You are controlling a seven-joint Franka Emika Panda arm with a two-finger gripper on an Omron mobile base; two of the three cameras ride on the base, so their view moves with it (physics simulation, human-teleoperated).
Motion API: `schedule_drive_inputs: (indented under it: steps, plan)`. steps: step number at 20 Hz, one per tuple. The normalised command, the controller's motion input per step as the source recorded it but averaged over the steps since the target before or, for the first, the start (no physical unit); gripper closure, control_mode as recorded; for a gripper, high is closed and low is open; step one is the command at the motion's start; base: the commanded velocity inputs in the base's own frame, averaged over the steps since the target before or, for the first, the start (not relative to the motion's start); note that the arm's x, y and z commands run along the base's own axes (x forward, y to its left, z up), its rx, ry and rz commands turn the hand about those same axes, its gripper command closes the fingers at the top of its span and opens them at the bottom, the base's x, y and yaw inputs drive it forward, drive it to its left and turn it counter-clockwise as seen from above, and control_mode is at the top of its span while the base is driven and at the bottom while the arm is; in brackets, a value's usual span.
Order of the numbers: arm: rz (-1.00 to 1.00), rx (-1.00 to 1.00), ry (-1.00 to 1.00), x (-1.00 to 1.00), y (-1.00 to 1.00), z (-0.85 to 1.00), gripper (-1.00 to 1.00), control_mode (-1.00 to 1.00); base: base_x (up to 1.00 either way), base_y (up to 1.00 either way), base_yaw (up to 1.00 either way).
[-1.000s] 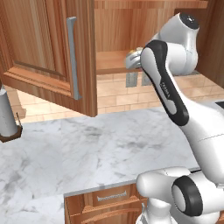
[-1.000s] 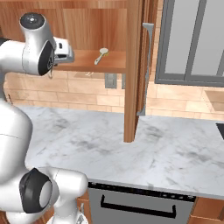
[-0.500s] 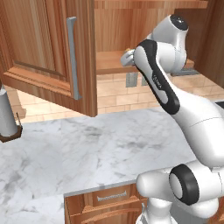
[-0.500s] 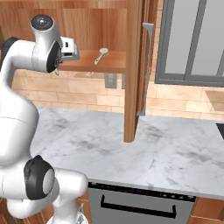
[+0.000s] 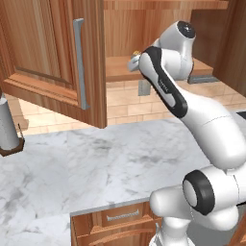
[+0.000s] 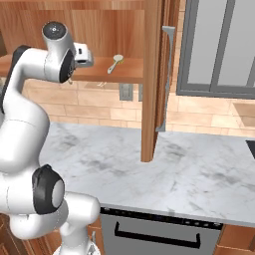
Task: Pick up the dish brush and dish brush from the sink, and place them back in the cabinet, and close the cabinet doors.
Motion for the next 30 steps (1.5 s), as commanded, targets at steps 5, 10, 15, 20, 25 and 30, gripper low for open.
schedule_drive_inputs:
  steps: [5, 10, 15, 20, 25, 30]
  plan:
    - [0.00, 0.00, -0.03, 0.40, 0.05, -0.04, 1.00, -1.00, 0.00, 0.00, 0.00]
    - [0.00, 0.00, 0.00, 0.39, 0.04, 0.00, 1.00, -1.00, 0.00, 0.00, 0.00]
    - [0.00, 0.00, 0.00, 0.35, 0.04, 0.00, 1.00, -1.00, 0.00, 0.00, 0.00]
    - [0.00, 0.00, 0.00, 0.35, 0.05, 0.00, 1.00, -1.00, 0.00, 0.00, 0.00]
    - [0.00, 0.00, 0.00, 0.30, 0.05, -0.06, 1.00, -1.00, 0.00, 0.00, 0.00]
    - [0.00, 0.00, 0.00, 0.22, 0.02, -0.14, 1.00, -1.00, 0.00, 0.00, 0.00]
